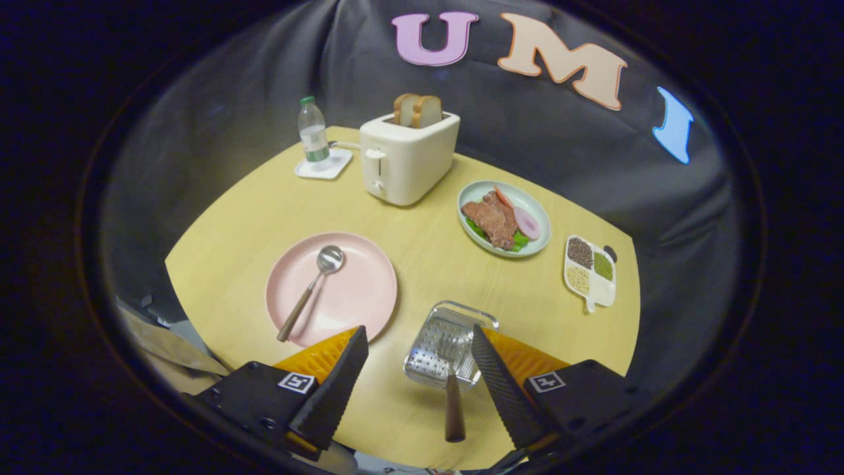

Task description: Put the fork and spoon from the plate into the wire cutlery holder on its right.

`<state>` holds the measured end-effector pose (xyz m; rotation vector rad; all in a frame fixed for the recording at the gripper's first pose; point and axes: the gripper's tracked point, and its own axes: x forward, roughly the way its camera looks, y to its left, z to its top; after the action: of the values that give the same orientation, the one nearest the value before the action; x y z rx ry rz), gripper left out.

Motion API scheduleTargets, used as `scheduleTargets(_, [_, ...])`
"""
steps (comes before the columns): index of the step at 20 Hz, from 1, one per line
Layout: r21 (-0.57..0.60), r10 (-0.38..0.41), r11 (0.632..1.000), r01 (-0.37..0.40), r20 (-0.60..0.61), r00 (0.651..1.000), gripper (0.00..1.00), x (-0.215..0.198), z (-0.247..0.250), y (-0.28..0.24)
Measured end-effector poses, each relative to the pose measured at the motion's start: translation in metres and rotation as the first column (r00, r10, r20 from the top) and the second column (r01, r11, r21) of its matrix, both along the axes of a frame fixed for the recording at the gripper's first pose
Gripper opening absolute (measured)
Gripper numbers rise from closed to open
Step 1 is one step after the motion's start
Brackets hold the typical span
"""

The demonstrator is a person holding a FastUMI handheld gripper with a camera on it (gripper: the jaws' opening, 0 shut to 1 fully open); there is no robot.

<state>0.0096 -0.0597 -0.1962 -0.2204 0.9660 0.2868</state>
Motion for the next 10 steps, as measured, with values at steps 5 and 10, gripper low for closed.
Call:
scheduleTargets(5, [0.055, -0.066, 0.997, 0.058, 0.149, 0.987, 1.00, 0.009, 0.011, 0.033])
scheduleTargets(10, [0.104, -0.096, 0.992, 0.068, 0.282, 0.955, 1.00, 0.013, 0.024, 0.068])
